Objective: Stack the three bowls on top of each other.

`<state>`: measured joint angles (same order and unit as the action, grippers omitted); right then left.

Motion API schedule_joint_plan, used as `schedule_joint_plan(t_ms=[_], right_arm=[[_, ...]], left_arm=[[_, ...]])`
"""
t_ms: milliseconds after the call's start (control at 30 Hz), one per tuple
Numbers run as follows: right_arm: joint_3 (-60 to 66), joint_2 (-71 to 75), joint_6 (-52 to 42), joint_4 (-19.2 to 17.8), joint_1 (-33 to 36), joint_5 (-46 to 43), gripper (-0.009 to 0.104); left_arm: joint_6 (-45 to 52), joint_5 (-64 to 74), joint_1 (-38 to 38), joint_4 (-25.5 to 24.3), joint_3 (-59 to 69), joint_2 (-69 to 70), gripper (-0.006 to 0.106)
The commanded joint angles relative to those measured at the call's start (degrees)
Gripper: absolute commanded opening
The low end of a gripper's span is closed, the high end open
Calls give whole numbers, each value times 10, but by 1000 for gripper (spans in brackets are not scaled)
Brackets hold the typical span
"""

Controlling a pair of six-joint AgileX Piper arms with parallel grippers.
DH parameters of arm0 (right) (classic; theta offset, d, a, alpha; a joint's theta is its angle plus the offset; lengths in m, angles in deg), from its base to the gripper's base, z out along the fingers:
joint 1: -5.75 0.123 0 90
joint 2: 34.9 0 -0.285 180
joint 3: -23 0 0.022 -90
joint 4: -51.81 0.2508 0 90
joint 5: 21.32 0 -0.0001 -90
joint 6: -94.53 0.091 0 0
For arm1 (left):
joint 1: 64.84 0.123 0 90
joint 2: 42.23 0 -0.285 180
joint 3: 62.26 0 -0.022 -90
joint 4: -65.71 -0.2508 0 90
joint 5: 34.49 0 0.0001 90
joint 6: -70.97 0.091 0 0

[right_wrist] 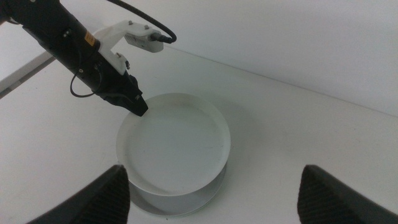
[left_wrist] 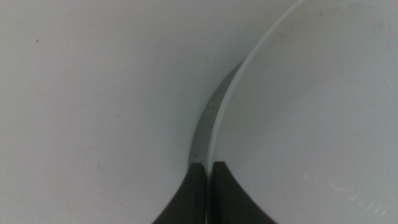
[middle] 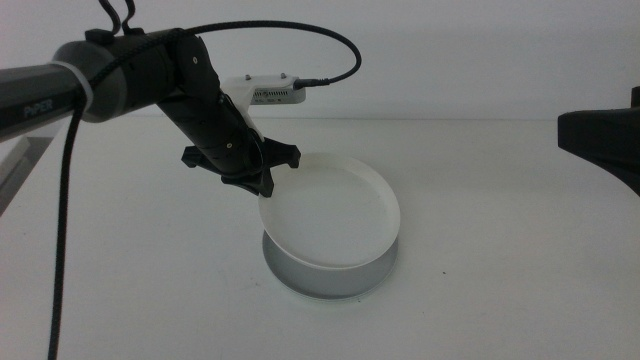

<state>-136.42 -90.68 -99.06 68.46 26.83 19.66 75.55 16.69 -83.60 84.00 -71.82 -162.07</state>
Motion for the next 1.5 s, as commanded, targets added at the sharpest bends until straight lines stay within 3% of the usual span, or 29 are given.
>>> schedule_joint_plan(t_ms=[0,167,333,533,733,967,1233,1467], right_arm=[[3,3,-2,0,-4,-6,91],[3,3,-2,0,-4,-6,91],[3,3,-2,0,-4,-6,91],[3,3,-2,0,-4,-6,91],[3,3,-2,0,-4,-6,91],[3,3,-2,0,-4,-6,91],[3,3,-2,0,-4,-6,91],[3,3,-2,0,-4,-6,91]], left_arm=[[-1,-5,-1,8,-5,-3,-2],[15,-3,-1,23,-5,-8,1],[16,15,-1,29,-9,-7,14],[30,50,0,27,-9,27,47],[27,58,0,-1,-7,141,94],[30,-16,-2,-74,104,335,94],[14,-123,-2,-95,295,561,94],[9,-172,-2,-135,335,666,94]])
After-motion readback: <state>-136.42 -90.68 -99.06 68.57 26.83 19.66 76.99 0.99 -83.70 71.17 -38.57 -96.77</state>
